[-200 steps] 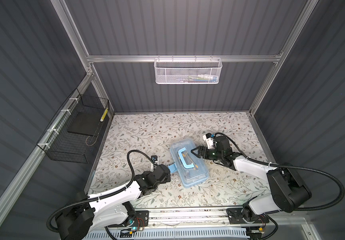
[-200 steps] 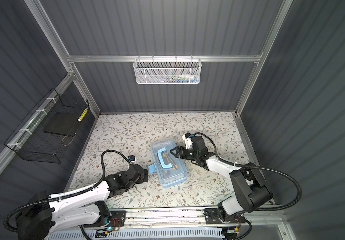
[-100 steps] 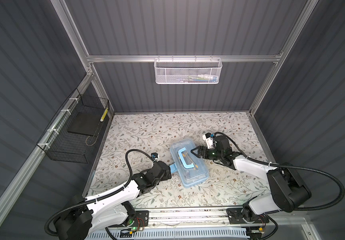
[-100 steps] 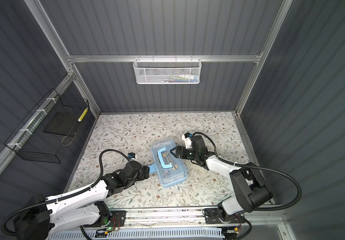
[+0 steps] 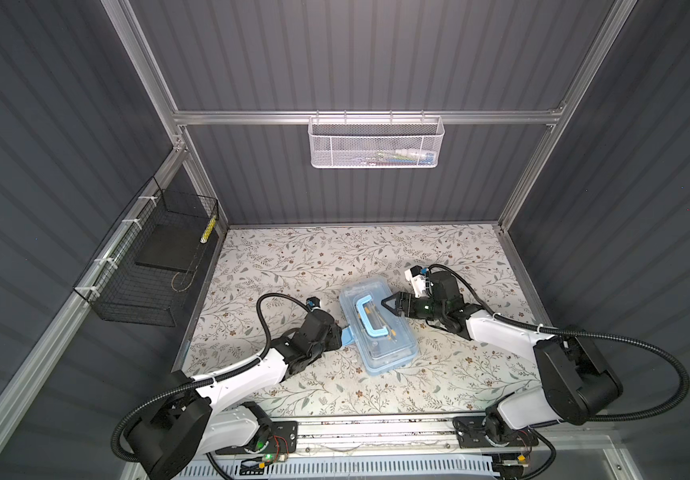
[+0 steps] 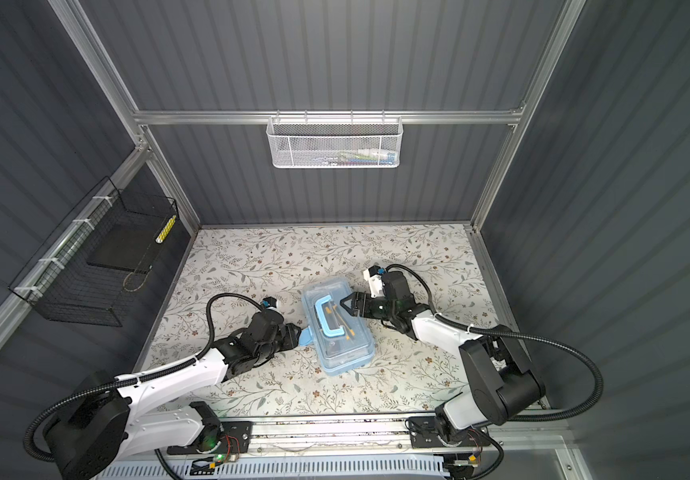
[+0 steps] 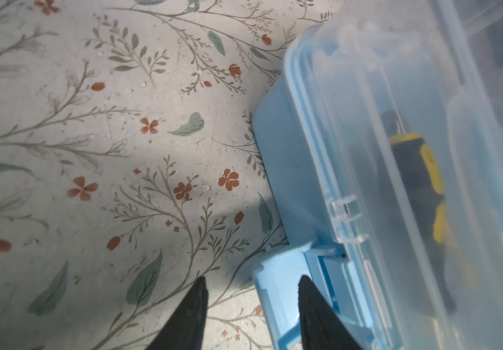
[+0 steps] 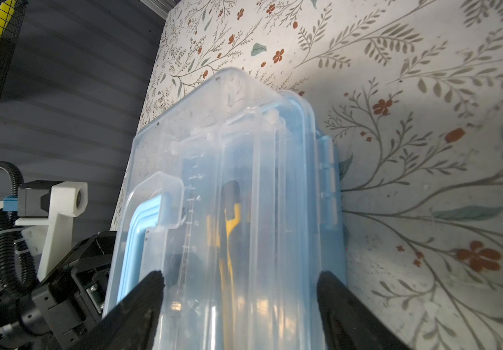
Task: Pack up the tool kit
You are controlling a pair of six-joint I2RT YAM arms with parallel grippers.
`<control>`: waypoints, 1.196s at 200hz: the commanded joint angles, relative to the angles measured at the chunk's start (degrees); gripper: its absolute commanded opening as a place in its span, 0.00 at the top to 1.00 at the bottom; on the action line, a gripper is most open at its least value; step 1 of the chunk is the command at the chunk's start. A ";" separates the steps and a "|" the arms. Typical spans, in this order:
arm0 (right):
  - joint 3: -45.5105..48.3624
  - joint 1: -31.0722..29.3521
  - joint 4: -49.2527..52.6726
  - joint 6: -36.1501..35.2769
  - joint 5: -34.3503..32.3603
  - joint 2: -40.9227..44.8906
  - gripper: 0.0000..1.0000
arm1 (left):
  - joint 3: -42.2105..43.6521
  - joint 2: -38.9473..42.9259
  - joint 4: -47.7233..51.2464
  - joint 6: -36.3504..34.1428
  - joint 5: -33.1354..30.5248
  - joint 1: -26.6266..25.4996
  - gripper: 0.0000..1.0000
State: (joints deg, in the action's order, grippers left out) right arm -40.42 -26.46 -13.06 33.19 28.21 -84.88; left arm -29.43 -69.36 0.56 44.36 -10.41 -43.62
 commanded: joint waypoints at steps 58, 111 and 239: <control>0.07 -0.63 4.97 -1.28 -1.43 -1.26 0.20 | -6.99 -15.79 5.31 -4.14 2.84 0.15 0.73; -0.90 -0.62 6.00 -2.16 -1.57 -1.33 0.20 | -5.63 -10.79 7.10 -5.92 -0.83 0.16 0.33; 0.19 -0.62 4.17 -1.19 -1.22 -1.35 0.19 | 5.68 -1.65 -6.55 -17.40 3.55 -2.85 0.00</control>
State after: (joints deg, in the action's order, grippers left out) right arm -41.32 -26.61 -12.86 32.58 28.03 -85.60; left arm -24.58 -70.57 0.54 30.50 -8.64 -45.80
